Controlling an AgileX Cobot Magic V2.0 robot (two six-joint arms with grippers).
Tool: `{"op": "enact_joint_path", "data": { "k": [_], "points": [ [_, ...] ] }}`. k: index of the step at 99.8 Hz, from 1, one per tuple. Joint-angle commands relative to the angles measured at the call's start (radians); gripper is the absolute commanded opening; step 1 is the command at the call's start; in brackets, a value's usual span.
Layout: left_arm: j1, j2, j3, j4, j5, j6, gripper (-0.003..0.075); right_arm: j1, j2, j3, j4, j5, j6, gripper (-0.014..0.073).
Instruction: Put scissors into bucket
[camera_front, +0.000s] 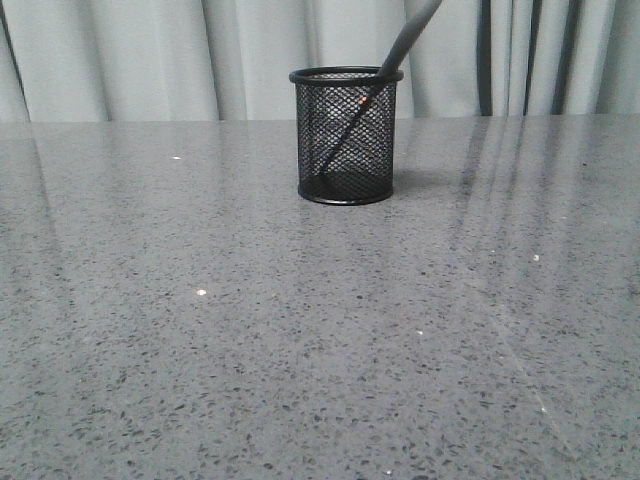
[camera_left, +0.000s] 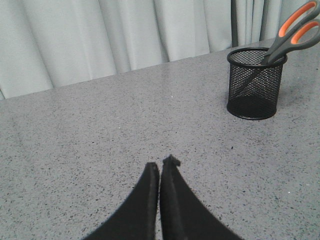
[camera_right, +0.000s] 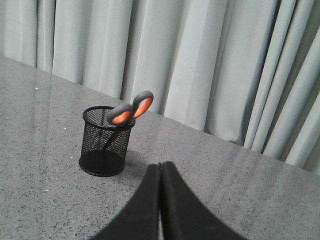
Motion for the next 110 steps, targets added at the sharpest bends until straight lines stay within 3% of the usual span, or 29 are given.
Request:
{"op": "enact_joint_path", "data": {
  "k": [1, 28, 38, 53, 64, 71, 80, 85, 110],
  "points": [
    [-0.006, 0.009, -0.012, -0.022, -0.062, -0.01, -0.002, -0.005, 0.011, -0.022, 0.014, -0.076, -0.01, -0.0074],
    [-0.006, 0.009, 0.009, -0.022, -0.06, -0.01, -0.002, -0.005, 0.011, -0.022, 0.014, -0.076, -0.01, -0.0074],
    [-0.006, 0.007, 0.019, 0.031, -0.123, -0.01, -0.002, -0.005, 0.011, -0.022, 0.014, -0.076, -0.01, -0.0074],
    [-0.001, -0.029, 0.106, 0.199, -0.401, -0.06, -0.002, -0.005, 0.011, -0.022, 0.014, -0.076, -0.01, -0.0074],
    [0.028, -0.084, 0.238, 0.371, -0.659, -0.211, -0.002, -0.005, 0.011, -0.022, 0.014, -0.076, -0.01, -0.0074],
    [0.064, -0.124, 0.314, 0.44, -0.73, -0.318, -0.002, -0.005, 0.011, -0.022, 0.014, -0.076, -0.01, -0.0074],
    [0.126, -0.178, 0.374, 0.455, -0.694, -0.438, -0.002, -0.005, 0.011, -0.022, 0.014, -0.076, -0.01, -0.0074],
    [0.16, -0.206, 0.368, 0.458, -0.552, -0.462, -0.002, -0.005, 0.011, -0.022, 0.014, -0.076, -0.01, -0.0074],
    [0.289, -0.294, 0.372, 0.508, -0.179, -0.509, -0.002, -0.005, 0.011, -0.022, 0.014, -0.076, -0.01, -0.0074]
  ]
}}
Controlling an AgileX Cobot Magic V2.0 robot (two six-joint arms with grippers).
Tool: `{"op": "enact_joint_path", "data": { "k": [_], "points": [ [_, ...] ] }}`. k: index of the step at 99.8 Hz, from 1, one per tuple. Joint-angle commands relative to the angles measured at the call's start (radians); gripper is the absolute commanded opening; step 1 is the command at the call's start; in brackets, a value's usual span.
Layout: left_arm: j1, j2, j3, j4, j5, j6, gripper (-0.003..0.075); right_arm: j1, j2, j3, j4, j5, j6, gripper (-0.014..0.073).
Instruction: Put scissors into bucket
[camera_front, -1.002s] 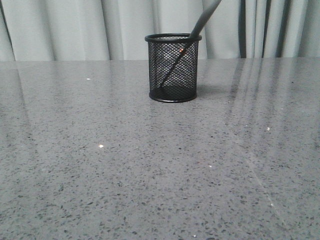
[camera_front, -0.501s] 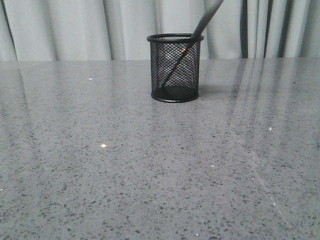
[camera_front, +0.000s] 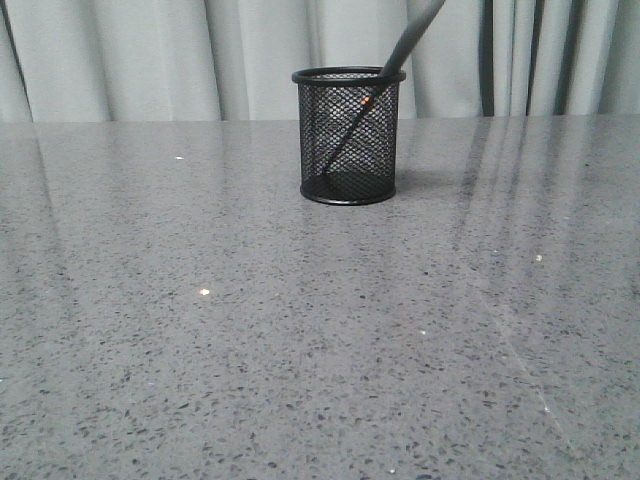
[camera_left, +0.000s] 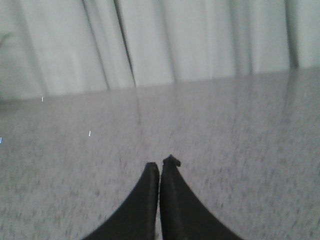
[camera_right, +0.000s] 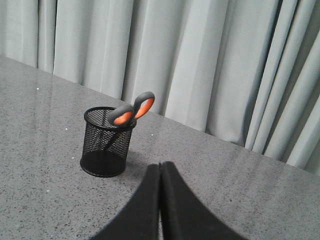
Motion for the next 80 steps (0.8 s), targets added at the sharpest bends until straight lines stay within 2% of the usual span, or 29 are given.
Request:
{"op": "enact_joint_path", "data": {
  "k": [1, 8, 26, 80],
  "points": [
    [0.034, -0.028, 0.04, 0.016, 0.07, -0.042, -0.002, -0.005, 0.011, -0.022, 0.014, -0.076, -0.01, -0.0074],
    [0.041, -0.028, 0.04, 0.021, 0.133, -0.045, -0.002, -0.005, 0.011, -0.022, 0.014, -0.073, -0.01, -0.0074],
    [0.041, -0.028, 0.04, 0.021, 0.186, -0.047, -0.002, -0.005, 0.011, -0.022, 0.014, -0.073, -0.01, -0.0074],
    [0.041, -0.028, 0.04, 0.021, 0.188, -0.047, -0.002, -0.005, 0.011, -0.022, 0.014, -0.073, -0.01, -0.0074]
  ]
}}
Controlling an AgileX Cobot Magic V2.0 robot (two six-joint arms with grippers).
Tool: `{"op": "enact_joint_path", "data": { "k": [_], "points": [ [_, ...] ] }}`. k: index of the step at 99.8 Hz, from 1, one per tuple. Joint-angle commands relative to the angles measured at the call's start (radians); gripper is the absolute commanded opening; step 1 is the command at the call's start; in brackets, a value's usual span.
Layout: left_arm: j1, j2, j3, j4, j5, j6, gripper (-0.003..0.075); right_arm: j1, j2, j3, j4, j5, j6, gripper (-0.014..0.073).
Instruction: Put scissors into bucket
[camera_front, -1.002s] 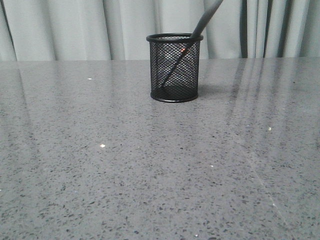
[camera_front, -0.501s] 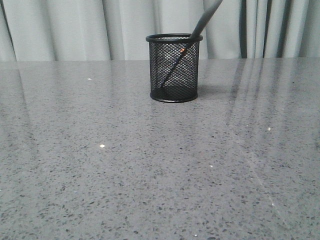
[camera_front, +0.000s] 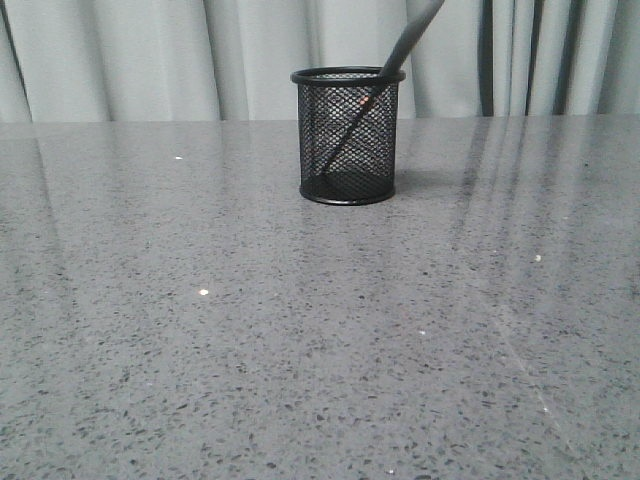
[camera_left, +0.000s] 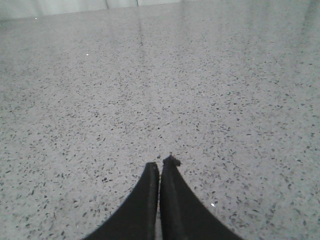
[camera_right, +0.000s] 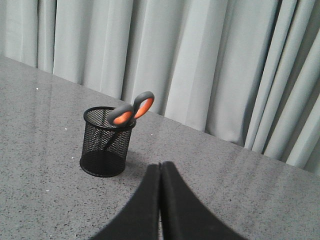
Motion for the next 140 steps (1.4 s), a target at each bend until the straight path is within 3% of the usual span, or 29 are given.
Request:
{"op": "enact_joint_path", "data": {
  "k": [1, 116, 140],
  "points": [
    [0.0, -0.028, 0.04, -0.001, -0.037, -0.013, -0.002, -0.005, 0.011, -0.022, 0.014, -0.072, -0.01, -0.0074],
    [0.0, -0.028, 0.04, -0.001, -0.037, -0.013, -0.002, -0.005, 0.011, -0.022, 0.014, -0.072, -0.01, -0.0074],
    [0.0, -0.028, 0.04, -0.001, -0.037, -0.013, -0.002, -0.005, 0.011, 0.039, 0.016, -0.071, -0.01, -0.0074]
  ]
}}
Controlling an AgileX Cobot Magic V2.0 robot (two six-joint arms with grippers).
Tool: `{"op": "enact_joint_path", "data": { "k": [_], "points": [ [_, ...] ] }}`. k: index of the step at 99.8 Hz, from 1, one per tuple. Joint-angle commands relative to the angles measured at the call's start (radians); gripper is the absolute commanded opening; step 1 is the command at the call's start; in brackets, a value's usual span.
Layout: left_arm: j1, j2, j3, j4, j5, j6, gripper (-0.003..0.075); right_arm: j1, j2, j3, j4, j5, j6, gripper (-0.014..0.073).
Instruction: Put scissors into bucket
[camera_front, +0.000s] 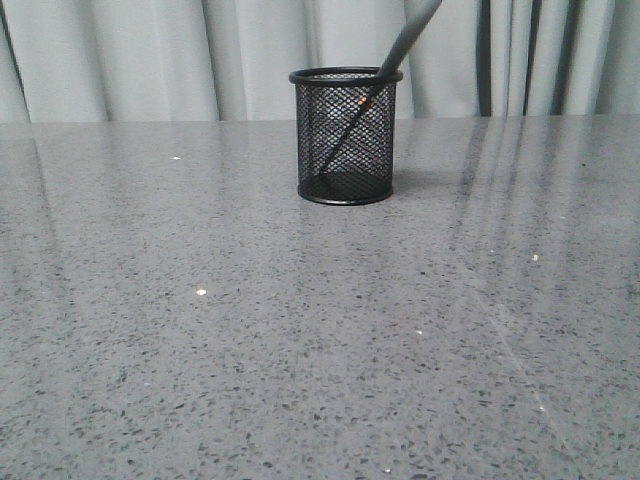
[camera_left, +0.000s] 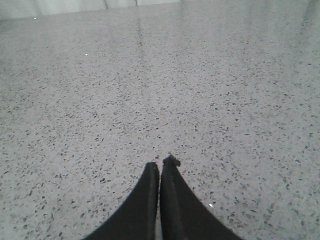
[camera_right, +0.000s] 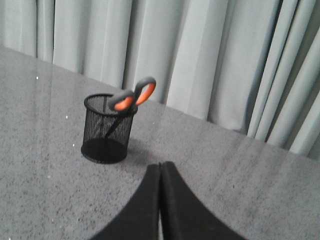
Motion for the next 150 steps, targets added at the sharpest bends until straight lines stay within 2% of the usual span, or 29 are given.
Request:
{"op": "enact_joint_path", "data": {
  "k": [1, 12, 23, 30, 40, 42, 45, 48, 51, 57, 73, 107, 150],
  "points": [
    [0.0, -0.028, 0.04, -0.001, -0.04, -0.012, -0.002, -0.005, 0.011, 0.004, 0.016, -0.074, -0.01, -0.0074],
    [0.0, -0.028, 0.04, -0.001, -0.04, -0.012, -0.002, -0.021, 0.011, 0.063, 0.024, -0.13, -0.01, -0.0074],
    [0.0, -0.028, 0.04, -0.001, -0.04, -0.012, -0.002, -0.057, 0.011, 0.137, -0.026, -0.292, 0.024, -0.0074],
    [0.0, -0.028, 0.04, -0.001, -0.04, -0.012, -0.002, -0.105, 0.009, 0.195, -0.195, -0.394, 0.212, -0.0074],
    [0.0, -0.028, 0.04, -0.001, -0.04, -0.012, -0.002, -0.191, 0.009, 0.294, -0.495, -0.499, 0.666, -0.0074],
    [0.0, -0.028, 0.04, -0.001, -0.04, -0.012, -0.002, -0.208, 0.007, 0.317, -0.543, -0.519, 0.717, -0.0074],
    [0.0, -0.028, 0.04, -0.001, -0.04, -0.012, -0.0019, -0.226, -0.002, 0.351, -0.585, -0.541, 0.817, -0.0074],
    [0.0, -0.028, 0.04, -0.001, -0.04, -0.012, -0.002, -0.239, -0.02, 0.374, -0.6, -0.544, 0.858, -0.0074],
    [0.0, -0.028, 0.04, -0.001, -0.04, -0.012, -0.002, -0.249, -0.039, 0.394, -0.601, -0.544, 0.867, -0.0074],
    [0.0, -0.028, 0.04, -0.001, -0.04, -0.012, -0.002, -0.259, -0.09, 0.385, -0.602, -0.403, 0.867, -0.0074],
    [0.0, -0.028, 0.04, -0.001, -0.04, -0.012, -0.002, -0.276, -0.203, 0.39, -0.602, -0.19, 0.867, -0.0074],
    [0.0, -0.028, 0.04, -0.001, -0.04, -0.012, -0.002, -0.276, -0.197, 0.39, -0.558, -0.023, 0.867, -0.0074],
    [0.0, -0.028, 0.04, -0.001, -0.04, -0.012, -0.002, -0.276, -0.197, 0.39, -0.556, -0.029, 0.866, -0.0074]
  ]
}}
